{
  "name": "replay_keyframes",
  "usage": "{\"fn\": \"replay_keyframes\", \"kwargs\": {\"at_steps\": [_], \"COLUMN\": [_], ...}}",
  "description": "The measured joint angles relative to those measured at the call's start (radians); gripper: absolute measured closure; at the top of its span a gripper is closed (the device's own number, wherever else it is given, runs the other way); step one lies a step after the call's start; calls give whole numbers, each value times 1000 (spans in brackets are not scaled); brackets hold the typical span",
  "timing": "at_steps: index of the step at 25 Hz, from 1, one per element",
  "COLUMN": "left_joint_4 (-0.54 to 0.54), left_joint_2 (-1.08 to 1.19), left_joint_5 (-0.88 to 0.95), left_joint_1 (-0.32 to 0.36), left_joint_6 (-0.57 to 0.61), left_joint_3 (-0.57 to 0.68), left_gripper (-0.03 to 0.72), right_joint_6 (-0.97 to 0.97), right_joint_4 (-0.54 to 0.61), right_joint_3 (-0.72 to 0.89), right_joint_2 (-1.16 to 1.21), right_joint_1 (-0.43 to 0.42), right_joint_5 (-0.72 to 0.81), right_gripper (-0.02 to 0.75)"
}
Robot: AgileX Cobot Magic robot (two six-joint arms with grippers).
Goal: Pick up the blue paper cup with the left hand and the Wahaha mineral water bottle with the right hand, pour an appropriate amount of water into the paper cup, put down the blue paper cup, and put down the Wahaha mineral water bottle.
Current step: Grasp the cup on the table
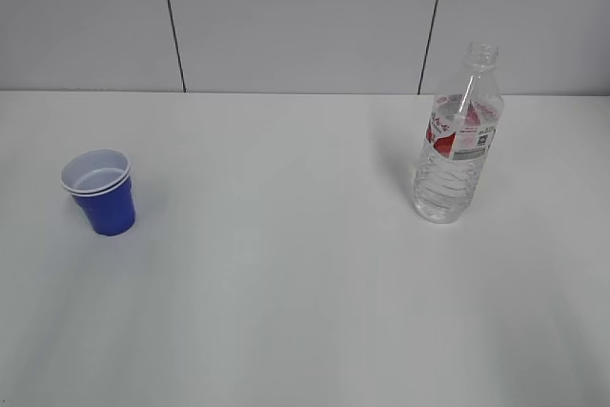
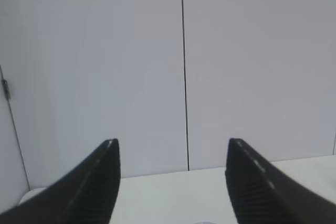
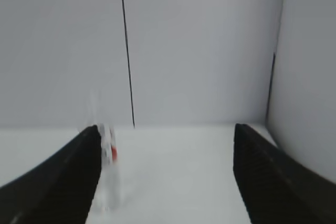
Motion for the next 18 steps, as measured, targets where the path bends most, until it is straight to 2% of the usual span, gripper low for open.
{"fn": "replay_keyframes", "kwargs": {"at_steps": [4,12,16,18], "left_joint_4": [-2,-2,-2,-2], "left_joint_2": [48,156,236,286], "left_joint_5": [-92,-247,-349,-403], "left_joint_1": [0,0,0,0], "left_joint_6": [0,0,0,0], "left_joint_3": [28,67,67,67], "left_gripper": [209,209,209,209], "right_joint_6": [0,0,53,138], "right_joint_4": [22,10,-89,-199], "right_joint_3": [33,47,47,47], "right_joint_2": [27,337,520,608], "right_joint_1": [0,0,0,0], "right_joint_5": [-328,-735,-928,-996], "right_gripper": [150,150,150,150]}}
